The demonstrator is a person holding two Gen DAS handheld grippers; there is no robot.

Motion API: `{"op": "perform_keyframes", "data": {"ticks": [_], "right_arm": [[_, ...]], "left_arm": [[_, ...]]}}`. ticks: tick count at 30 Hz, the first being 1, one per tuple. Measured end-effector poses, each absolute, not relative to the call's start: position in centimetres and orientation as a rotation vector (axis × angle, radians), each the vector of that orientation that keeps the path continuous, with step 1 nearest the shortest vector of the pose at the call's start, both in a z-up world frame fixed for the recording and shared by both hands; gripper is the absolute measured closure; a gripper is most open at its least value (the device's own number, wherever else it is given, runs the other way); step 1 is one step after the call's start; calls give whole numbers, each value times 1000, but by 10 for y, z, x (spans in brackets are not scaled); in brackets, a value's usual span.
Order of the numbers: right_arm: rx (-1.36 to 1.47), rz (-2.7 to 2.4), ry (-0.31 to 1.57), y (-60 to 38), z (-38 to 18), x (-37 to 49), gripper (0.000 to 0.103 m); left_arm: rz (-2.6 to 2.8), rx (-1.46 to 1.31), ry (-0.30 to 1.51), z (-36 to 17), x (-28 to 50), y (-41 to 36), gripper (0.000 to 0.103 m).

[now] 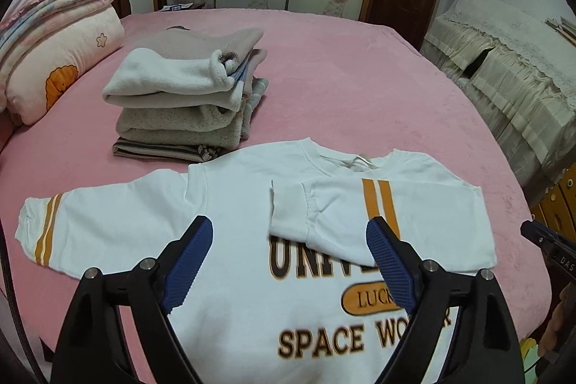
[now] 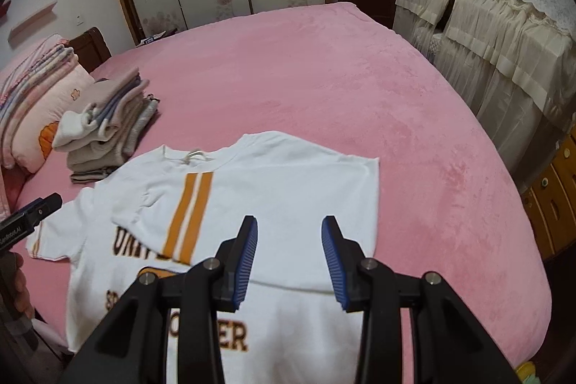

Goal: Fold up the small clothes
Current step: 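Move the left tool to the other striped sleeve cuff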

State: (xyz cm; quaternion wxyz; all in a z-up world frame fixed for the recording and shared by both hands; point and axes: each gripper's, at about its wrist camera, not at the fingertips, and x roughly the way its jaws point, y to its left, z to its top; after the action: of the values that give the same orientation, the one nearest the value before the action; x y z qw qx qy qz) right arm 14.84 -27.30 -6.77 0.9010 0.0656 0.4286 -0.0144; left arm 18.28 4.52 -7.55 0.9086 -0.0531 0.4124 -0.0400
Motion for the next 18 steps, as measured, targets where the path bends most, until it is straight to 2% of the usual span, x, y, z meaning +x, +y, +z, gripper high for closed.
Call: {"op": "perform_keyframes", "data": {"ticks": [3,7,11,18], "right_arm": [[130,-41,880,-265,-62,133,66],[139,-37,868,-256,-57,113,66],[120,-15,869,-239,-54,99,65],[65,73,879,-184,-49,93,65]], "left_arm": [[-72,-114,852,-69,164,47,15],[-52,-103,860,-66,139,51,8],[-25,-63,860,-64,120,61,7],[62,-75,813,-55,95,107,1]]}}
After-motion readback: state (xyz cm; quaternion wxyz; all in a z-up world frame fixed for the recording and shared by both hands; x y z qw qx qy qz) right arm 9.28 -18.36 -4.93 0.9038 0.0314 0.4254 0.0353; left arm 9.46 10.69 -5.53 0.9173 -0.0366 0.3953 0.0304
